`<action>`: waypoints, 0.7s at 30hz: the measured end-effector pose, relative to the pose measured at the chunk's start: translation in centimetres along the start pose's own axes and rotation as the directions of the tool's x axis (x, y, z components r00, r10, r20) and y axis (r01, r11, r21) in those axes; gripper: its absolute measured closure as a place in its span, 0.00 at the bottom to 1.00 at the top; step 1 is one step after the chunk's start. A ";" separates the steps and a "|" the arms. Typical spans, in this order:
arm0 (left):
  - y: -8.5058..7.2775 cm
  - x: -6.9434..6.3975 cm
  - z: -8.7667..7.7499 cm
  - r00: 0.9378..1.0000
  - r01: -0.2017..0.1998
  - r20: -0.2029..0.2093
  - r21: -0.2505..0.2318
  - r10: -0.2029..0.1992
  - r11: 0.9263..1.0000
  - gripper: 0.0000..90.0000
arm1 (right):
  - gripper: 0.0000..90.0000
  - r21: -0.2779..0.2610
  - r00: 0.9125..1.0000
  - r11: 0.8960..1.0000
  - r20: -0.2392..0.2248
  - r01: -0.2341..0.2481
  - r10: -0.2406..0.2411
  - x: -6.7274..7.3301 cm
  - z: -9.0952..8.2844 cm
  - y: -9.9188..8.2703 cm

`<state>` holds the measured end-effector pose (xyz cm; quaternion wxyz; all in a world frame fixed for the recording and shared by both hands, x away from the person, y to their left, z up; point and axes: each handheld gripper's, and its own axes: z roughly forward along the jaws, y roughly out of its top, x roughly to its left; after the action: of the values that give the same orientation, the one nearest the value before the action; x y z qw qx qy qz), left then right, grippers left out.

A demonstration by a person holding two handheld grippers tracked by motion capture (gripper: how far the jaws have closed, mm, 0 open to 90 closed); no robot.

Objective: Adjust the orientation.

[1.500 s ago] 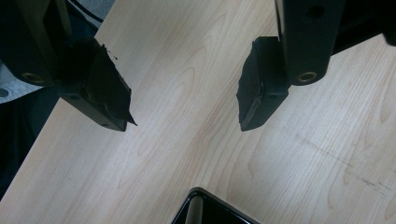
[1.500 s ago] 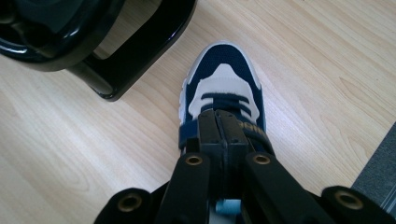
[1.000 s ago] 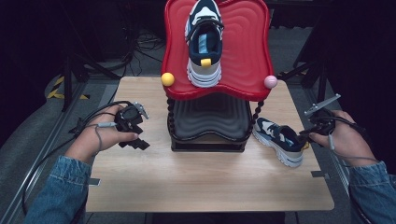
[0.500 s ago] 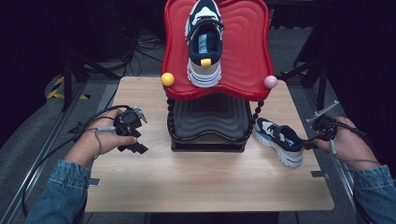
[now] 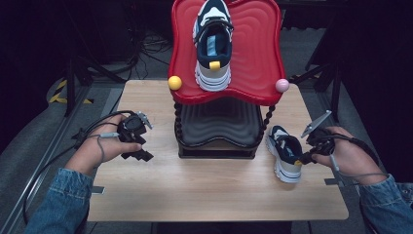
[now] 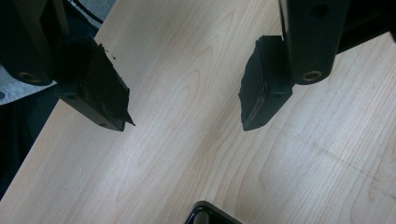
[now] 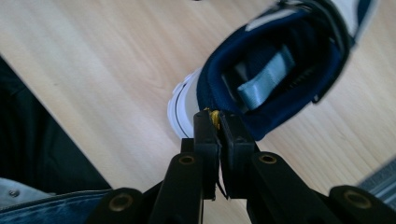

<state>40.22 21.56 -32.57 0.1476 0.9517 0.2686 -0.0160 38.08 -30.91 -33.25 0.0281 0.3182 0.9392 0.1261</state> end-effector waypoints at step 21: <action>0.6 0.3 0.5 1.000 -0.023 -0.011 -0.012 0.023 1.000 0.38 | 0.65 0.021 0.985 0.988 -0.088 0.151 -0.149 0.0 4.1 1.8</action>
<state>40.87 21.08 -32.87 0.1523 0.9539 0.2585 -0.0074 39.67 -28.58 -36.79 -0.0076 0.2412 0.9625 0.1242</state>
